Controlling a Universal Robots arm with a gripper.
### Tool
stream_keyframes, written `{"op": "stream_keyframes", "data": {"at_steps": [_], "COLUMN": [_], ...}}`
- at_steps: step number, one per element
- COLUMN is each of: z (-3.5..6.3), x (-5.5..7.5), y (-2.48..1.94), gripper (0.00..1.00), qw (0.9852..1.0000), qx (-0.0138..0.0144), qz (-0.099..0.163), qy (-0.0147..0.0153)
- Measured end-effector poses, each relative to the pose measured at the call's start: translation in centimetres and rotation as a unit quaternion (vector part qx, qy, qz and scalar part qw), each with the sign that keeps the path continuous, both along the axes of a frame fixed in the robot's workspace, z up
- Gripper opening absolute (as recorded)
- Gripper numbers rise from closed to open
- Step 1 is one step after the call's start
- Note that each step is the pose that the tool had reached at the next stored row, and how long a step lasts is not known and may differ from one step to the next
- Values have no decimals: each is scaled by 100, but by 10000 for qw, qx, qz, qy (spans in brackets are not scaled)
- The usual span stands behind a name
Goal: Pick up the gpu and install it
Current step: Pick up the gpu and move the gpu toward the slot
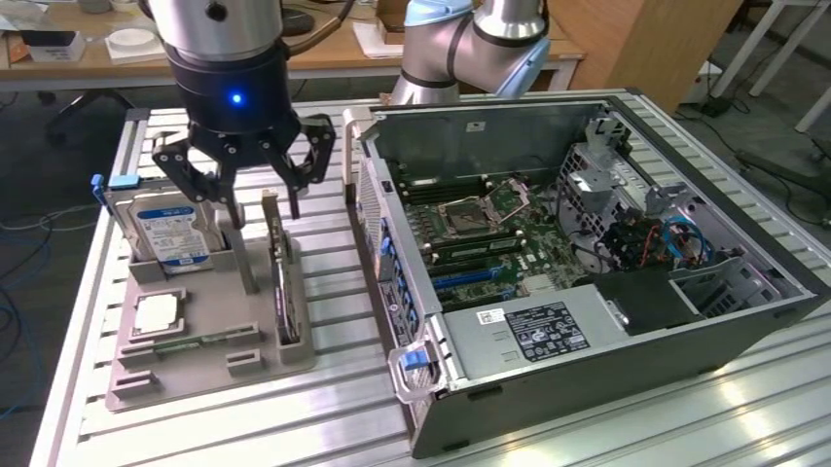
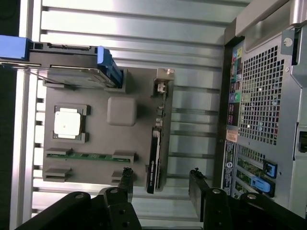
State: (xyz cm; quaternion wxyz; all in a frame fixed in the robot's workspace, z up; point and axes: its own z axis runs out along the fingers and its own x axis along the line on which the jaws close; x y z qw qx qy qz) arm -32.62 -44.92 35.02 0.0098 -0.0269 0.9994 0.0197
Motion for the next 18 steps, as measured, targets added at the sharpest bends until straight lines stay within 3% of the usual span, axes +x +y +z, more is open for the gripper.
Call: {"op": "stream_keyframes", "data": {"at_steps": [18], "z": [-70], "x": [84], "y": [-7], "gripper": [59], "qw": [10000], "qx": [0], "qz": [0], "qy": [0]}}
